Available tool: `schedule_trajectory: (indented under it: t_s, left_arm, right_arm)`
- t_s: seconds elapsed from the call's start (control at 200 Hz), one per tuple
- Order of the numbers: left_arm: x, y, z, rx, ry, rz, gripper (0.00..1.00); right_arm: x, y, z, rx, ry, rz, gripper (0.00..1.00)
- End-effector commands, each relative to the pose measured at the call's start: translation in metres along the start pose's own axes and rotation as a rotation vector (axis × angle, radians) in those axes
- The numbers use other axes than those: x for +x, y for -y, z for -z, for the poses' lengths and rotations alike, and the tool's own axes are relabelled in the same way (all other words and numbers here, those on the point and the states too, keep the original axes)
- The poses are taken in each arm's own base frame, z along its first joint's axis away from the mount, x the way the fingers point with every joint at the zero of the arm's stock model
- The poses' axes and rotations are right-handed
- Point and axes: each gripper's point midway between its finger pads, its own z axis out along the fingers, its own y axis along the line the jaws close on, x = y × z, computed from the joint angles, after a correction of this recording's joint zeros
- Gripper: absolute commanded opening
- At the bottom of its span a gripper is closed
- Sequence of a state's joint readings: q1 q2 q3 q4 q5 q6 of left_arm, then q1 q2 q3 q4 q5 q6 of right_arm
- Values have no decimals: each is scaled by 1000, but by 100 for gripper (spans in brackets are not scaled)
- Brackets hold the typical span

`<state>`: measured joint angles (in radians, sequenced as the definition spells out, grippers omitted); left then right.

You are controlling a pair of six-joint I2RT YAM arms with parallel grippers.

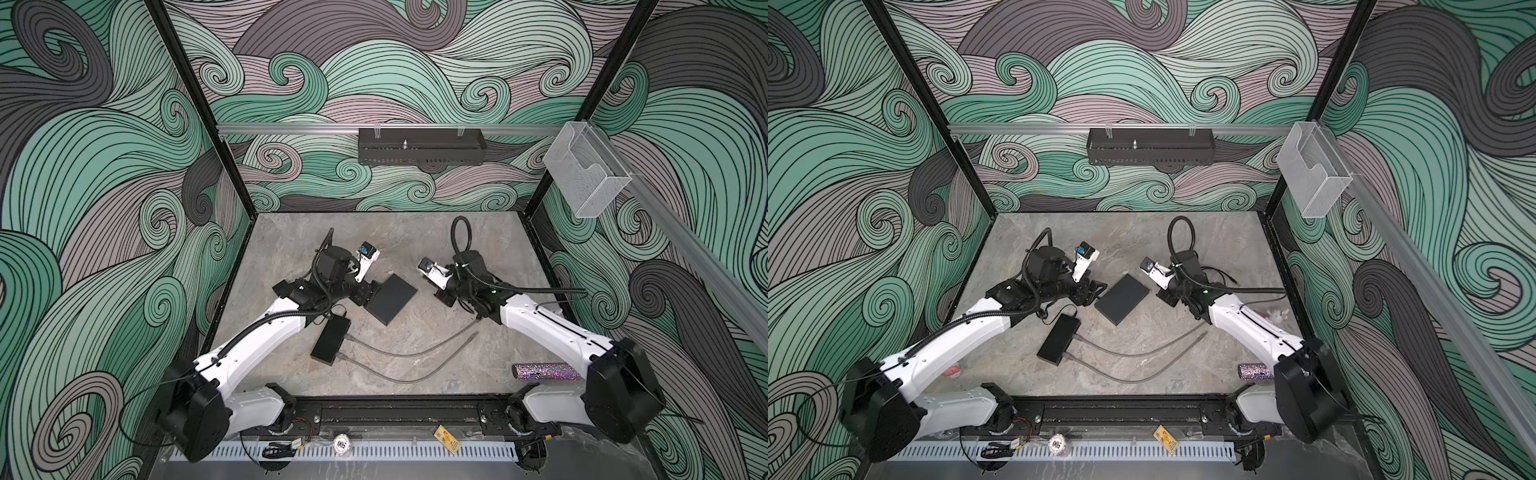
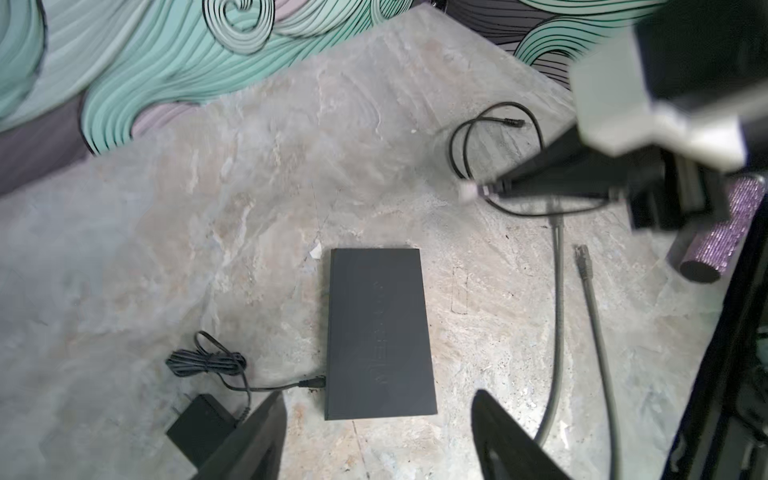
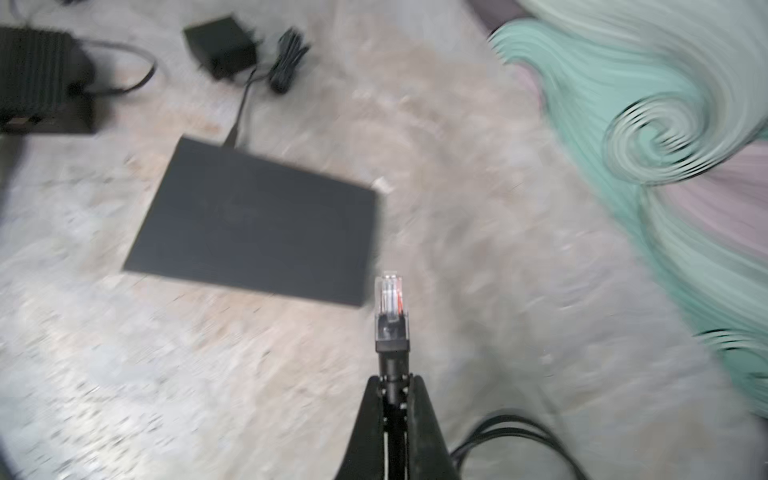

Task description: Insert the plug into the switch port

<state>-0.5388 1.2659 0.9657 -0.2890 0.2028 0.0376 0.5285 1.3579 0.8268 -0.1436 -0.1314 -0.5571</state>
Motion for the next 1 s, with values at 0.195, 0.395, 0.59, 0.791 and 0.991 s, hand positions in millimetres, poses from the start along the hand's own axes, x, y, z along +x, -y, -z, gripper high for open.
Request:
schedule_trajectory:
  t_s: [0.195,0.395,0.59,0.791,0.991]
  left_arm:
    - [44,-27,-69,103,-352,397,53]
    - [53,-40,-86,76,-446,495,52]
    - [61,-37,-90,100,-435,494,52]
    - [73,-30,-98,143,-477,515,48]
    - [78,-32,-102,140,-496,519,46]
  right_arm:
    - [-7,-59,-8,-198,85,-189,0]
    - [-10,-75,-16,-276,76,-352,0]
    - [12,-85,-37,-262,59,-475,0]
    - [35,-103,-54,-264,36,-437,0]
    - [39,-117,-61,-264,61,-398,0]
